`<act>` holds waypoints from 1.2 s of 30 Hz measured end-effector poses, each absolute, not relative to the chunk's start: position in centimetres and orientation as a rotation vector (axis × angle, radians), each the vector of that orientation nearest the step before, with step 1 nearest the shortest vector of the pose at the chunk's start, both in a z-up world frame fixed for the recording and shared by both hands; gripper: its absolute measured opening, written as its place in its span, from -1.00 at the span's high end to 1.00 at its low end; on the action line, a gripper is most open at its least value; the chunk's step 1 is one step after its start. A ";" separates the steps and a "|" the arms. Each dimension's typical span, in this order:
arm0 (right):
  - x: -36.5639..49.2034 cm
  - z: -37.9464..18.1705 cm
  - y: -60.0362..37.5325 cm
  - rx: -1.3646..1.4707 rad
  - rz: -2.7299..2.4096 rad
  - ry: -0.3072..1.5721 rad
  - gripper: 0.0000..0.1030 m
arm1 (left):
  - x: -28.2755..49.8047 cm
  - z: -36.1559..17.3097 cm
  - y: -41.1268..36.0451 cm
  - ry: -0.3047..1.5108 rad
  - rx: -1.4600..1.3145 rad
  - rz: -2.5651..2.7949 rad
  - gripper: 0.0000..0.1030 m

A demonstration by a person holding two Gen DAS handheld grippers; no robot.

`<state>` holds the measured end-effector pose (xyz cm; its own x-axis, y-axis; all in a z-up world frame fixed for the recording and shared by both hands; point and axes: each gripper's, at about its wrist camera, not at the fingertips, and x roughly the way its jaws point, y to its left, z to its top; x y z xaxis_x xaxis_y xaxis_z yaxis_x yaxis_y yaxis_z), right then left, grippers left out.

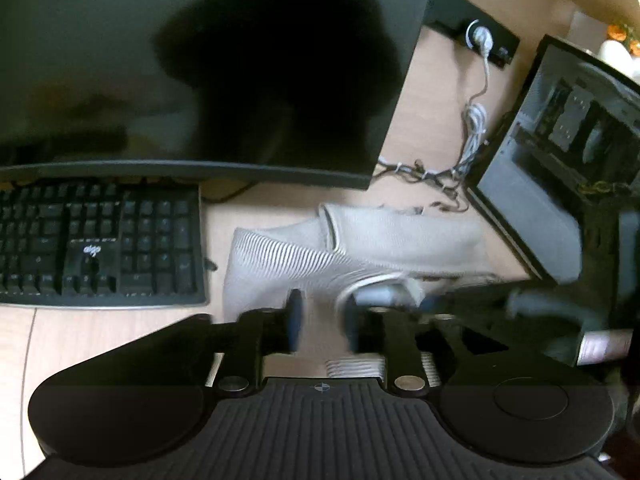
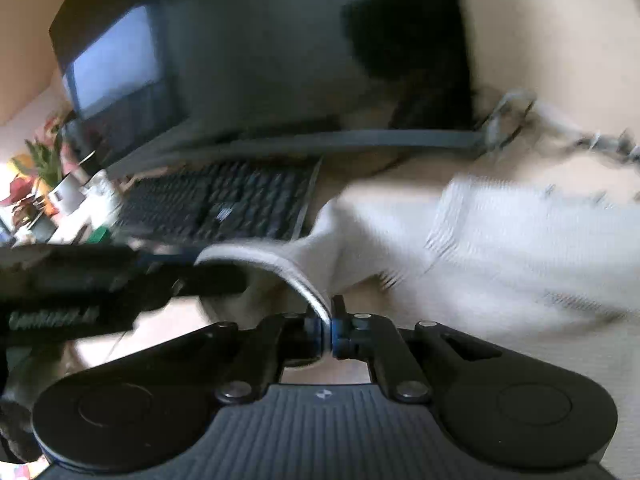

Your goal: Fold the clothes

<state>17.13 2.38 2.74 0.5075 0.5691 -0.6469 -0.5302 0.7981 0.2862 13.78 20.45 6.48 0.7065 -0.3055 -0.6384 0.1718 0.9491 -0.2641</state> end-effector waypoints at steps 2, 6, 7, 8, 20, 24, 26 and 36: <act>18.1 5.4 0.6 0.028 0.660 0.716 0.92 | 13.9 6.6 20.3 0.711 -0.222 -0.302 -0.28; 19.2 10.9 -2.2 -0.105 0.623 0.502 0.93 | 14.7 7.4 19.0 0.646 -0.273 -0.375 -0.55; 19.5 12.0 -2.9 -0.150 0.598 0.447 0.93 | 14.9 7.6 18.5 0.631 -0.266 -0.379 -0.61; 20.2 13.0 -3.9 -0.160 0.575 0.421 0.93 | 15.3 7.5 18.2 0.628 -0.271 -0.384 -0.65; 28.0 7.2 -14.8 -0.237 0.277 0.608 0.83 | 20.8 3.8 12.8 0.747 -0.205 -0.404 -0.85; 28.0 2.6 -16.7 -0.267 0.159 0.734 0.50 | 22.6 2.8 10.6 0.763 -0.156 -0.426 -0.89; 27.0 1.7 -17.8 -0.235 0.140 0.746 0.19 | 23.6 2.1 9.7 0.762 -0.130 -0.450 -0.92; 28.1 -2.0 -17.3 0.250 0.233 0.795 0.19 | 28.1 -2.5 7.6 0.841 -0.041 -0.475 -0.94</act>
